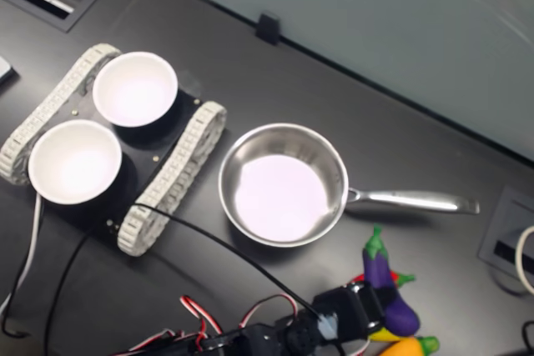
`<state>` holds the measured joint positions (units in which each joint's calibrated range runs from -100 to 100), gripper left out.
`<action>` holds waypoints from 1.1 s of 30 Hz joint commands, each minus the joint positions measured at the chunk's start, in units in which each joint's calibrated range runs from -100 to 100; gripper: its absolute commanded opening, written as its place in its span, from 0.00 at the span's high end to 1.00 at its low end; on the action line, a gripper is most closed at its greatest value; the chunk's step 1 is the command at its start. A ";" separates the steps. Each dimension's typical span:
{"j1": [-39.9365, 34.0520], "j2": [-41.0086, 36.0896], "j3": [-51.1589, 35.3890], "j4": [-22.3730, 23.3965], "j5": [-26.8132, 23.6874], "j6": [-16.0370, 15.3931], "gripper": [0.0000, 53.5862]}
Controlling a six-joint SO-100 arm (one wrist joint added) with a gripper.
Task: Pick up the brinjal and place them in the pan
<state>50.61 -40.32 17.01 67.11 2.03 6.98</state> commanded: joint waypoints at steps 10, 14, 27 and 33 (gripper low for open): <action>-13.56 -1.73 -14.51 -3.52 -1.76 -0.68 1.00; -18.61 -1.31 -14.97 -3.52 -1.95 -0.68 1.00; -33.86 4.17 -14.51 -3.86 -1.17 -0.51 1.00; -36.38 6.87 -13.79 -4.29 -0.73 -0.42 1.00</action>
<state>15.62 -33.50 7.24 66.77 0.66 6.98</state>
